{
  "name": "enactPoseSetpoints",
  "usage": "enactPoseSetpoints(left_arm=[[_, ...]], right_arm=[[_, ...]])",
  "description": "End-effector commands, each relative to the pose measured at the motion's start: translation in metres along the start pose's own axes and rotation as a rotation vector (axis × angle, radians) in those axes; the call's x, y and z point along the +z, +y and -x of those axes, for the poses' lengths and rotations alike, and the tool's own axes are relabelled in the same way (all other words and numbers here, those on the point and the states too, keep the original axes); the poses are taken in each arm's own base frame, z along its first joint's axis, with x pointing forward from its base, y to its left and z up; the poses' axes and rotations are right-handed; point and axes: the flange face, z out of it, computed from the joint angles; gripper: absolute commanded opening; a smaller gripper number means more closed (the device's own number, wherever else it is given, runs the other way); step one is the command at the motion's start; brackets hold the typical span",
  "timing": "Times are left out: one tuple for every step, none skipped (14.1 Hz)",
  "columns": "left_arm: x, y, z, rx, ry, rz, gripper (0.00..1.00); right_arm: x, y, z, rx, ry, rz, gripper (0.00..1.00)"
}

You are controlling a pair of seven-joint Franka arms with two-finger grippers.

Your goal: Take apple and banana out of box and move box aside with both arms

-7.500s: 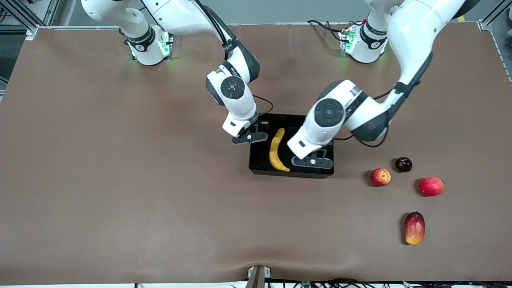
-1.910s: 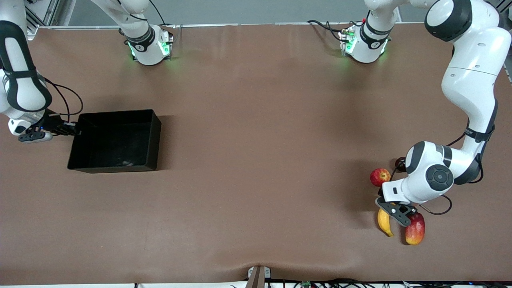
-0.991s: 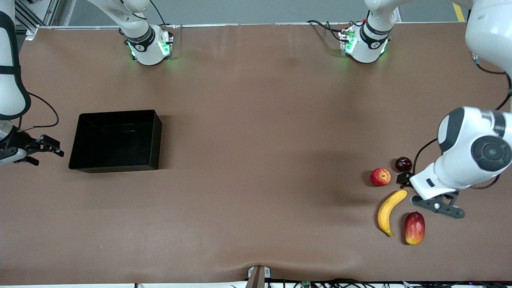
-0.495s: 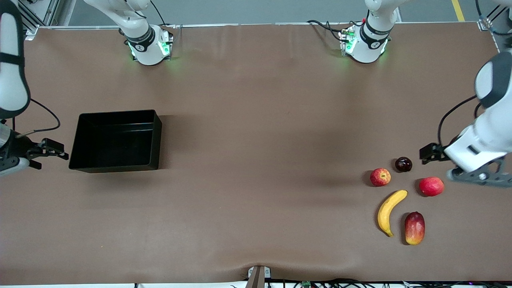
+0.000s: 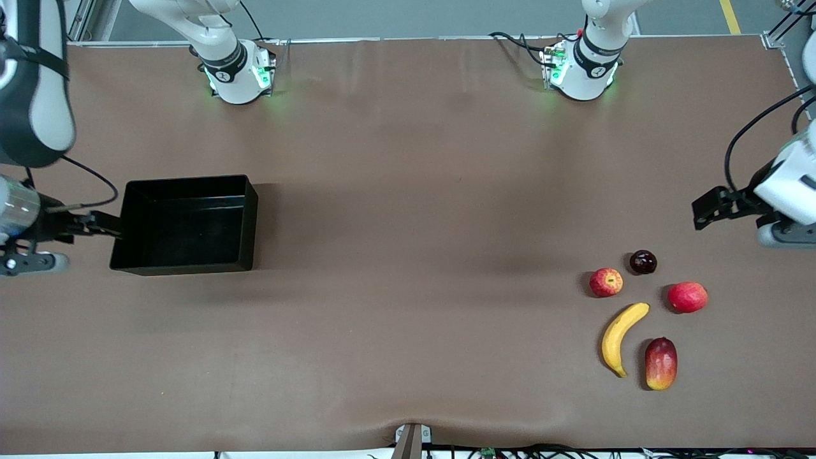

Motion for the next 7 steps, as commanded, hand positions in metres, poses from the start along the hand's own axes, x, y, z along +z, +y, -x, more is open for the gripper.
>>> enactPoseSetpoints(left_arm=[[-0.029, 0.003, 0.023, -0.027, -0.007, 0.014, 1.00], [-0.039, 0.003, 0.028, -0.042, 0.005, 0.018, 1.00], [-0.046, 0.009, 0.035, -0.053, 0.013, 0.004, 1.00], [-0.047, 0.016, 0.039, -0.057, -0.005, -0.005, 1.00], [-0.049, 0.025, 0.043, -0.050, -0.015, -0.011, 1.00], [-0.051, 0.031, 0.045, -0.042, -0.015, -0.014, 1.00], [-0.053, 0.036, 0.047, -0.036, -0.013, -0.013, 1.00]], right_arm=[[-0.099, 0.000, 0.056, 0.028, -0.015, -0.004, 1.00], [-0.110, -0.003, 0.071, 0.035, -0.065, -0.004, 1.00], [-0.109, -0.002, 0.077, 0.038, -0.103, -0.012, 1.00], [-0.102, 0.000, 0.072, 0.030, -0.116, -0.028, 1.00], [-0.103, -0.005, 0.071, 0.029, -0.118, -0.006, 1.00], [-0.105, -0.015, 0.073, 0.017, -0.119, 0.007, 1.00], [-0.110, -0.028, 0.074, -0.001, -0.105, -0.005, 1.00]])
